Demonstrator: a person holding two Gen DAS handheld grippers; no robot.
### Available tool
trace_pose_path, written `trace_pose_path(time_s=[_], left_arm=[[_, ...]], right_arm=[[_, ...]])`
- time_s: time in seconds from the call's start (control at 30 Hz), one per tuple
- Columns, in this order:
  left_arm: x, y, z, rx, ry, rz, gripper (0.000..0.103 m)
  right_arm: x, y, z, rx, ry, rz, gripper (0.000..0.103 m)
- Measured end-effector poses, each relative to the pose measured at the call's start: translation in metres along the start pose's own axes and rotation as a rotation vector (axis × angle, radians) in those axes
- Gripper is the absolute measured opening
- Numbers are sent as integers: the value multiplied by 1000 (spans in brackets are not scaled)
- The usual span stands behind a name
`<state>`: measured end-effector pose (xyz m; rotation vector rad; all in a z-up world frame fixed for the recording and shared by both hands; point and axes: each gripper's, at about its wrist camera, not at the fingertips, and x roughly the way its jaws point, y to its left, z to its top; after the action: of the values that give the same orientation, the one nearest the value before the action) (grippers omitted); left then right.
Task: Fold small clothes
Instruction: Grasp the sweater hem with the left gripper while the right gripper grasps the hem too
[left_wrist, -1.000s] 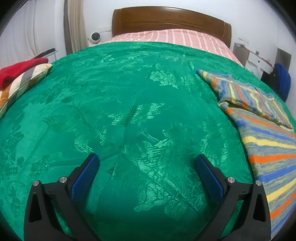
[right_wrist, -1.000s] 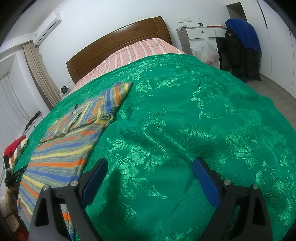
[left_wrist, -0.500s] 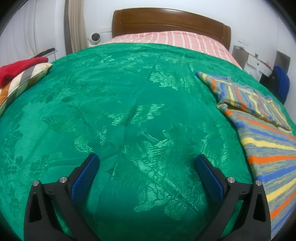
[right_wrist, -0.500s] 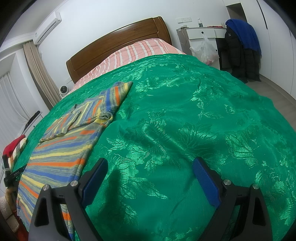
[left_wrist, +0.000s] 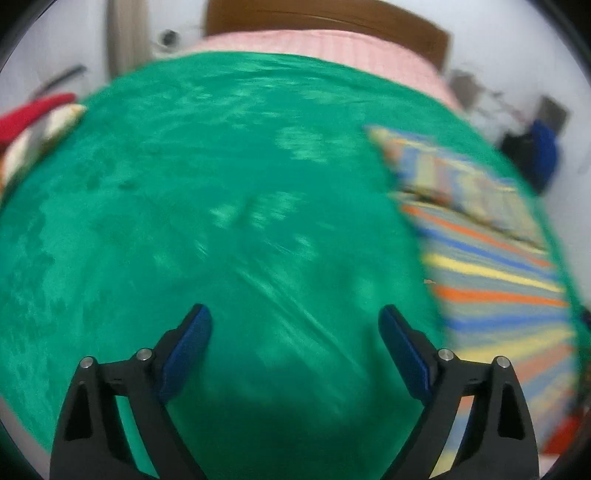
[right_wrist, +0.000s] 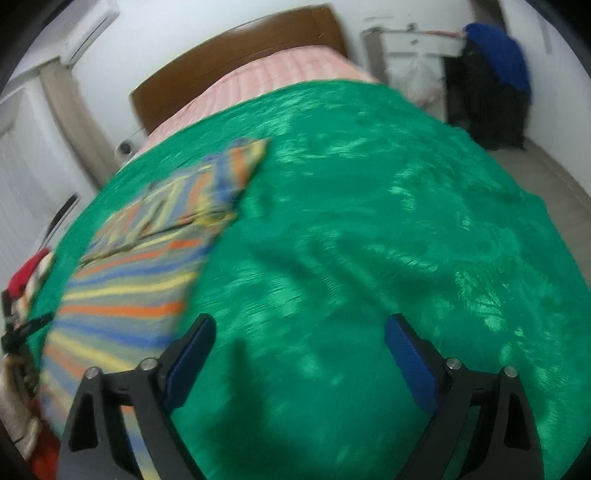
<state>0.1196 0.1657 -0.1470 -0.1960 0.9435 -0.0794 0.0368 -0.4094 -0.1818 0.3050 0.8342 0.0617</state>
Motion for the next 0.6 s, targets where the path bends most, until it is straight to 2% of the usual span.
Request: trace_pose_path(time_s=[0.07, 0.1, 0.13, 0.2, 0.23, 0.3, 0.37, 0.43, 0.47, 0.5, 0.53, 0.57, 0.6], left_arm=[[-18, -10, -20, 22, 57, -75, 94], [-21, -17, -33, 36, 100, -101, 94], [-20, -28, -52, 61, 166, -124, 93], [-16, -43, -82, 102, 248, -127, 87], [-16, -52, -94, 134, 258, -100, 87], [-21, -66, -106, 201, 241, -66, 84], [-25, -78, -112, 235, 246, -68, 74], [-28, -87, -115, 248, 259, -90, 58], [-28, -91, -117, 267, 270, -89, 54], [-26, -92, -116, 283, 280, -81, 38], [-24, -92, -117, 290, 292, -82, 9], [-22, -90, -117, 273, 317, -106, 5], [-23, -88, -116, 248, 328, -122, 5]], right_arm=[[-31, 22, -4, -80, 17, 93, 92], [-44, 35, -10, -125, 53, 129, 92], [-51, 46, -19, -154, 101, 159, 92], [-55, 64, -45, -187, 239, 205, 92], [-53, 70, -61, -201, 302, 200, 91], [-48, 71, -85, -198, 370, 160, 86], [-42, 63, -101, -136, 411, 153, 77], [-40, 55, -110, -73, 416, 150, 71], [-41, 55, -110, -69, 412, 151, 63], [-42, 55, -110, -67, 410, 162, 49], [-42, 55, -111, -64, 418, 175, 37], [-39, 57, -111, -65, 436, 181, 5], [-37, 58, -110, -64, 453, 180, 5]])
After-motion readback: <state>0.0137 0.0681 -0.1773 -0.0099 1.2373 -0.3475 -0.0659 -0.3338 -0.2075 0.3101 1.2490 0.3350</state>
